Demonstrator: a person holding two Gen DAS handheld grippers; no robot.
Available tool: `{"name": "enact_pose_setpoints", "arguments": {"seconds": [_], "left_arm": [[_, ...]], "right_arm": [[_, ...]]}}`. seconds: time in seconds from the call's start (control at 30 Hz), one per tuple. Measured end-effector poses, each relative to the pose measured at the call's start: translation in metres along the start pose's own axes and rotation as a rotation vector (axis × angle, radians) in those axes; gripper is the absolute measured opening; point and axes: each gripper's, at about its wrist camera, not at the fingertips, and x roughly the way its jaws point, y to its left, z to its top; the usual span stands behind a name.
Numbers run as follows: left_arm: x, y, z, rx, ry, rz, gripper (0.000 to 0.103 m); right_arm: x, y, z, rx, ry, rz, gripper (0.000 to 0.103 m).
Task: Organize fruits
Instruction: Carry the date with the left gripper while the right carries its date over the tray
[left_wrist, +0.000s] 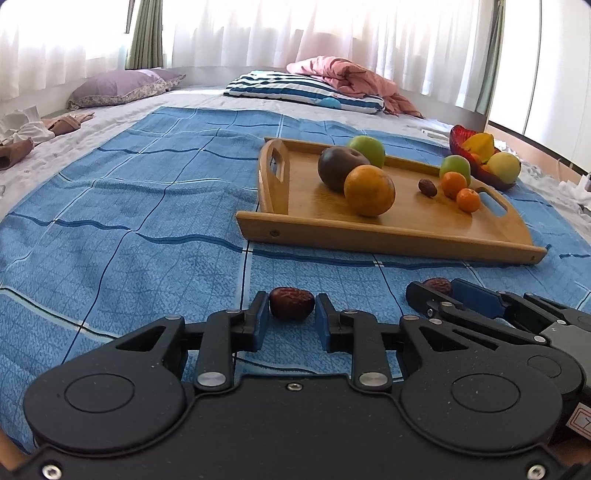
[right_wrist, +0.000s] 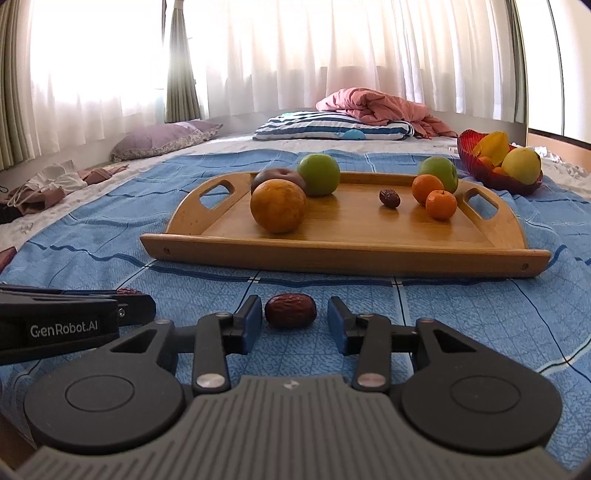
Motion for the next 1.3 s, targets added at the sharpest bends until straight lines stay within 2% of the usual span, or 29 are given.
{"name": "enact_pose_setpoints", "arguments": {"seconds": [0.2,0.37,0.53,0.57,0.73,1.3], "left_arm": [[0.004,-0.001,-0.002,-0.003,-0.011,-0.018,0.035],[0.006,-0.007,-0.006,0.039,-0.032,0.002,0.035],[0.004,-0.008,-0.008,0.047,-0.041,-0.022,0.035],[0.004,-0.008,-0.007,0.04,-0.042,-0.026,0.034],[0.001,-0.009,-0.007,0.034,-0.043,-0.032,0.026],[-0.01,-0.026,0.002,0.05,-0.055,-0.049,0.026]], "right_arm": [[0.0,0.001,-0.004,-0.012,-0.016,-0.002,0.048],[-0.001,0.003,-0.006,-0.027,-0.03,-0.007,0.045],[-0.002,0.003,-0.007,-0.029,-0.039,-0.006,0.039],[-0.002,0.002,-0.007,-0.025,-0.041,-0.006,0.036],[-0.005,0.001,-0.007,-0.024,-0.045,-0.002,0.035],[-0.018,-0.01,0.001,0.027,-0.052,-0.017,0.035]]}}
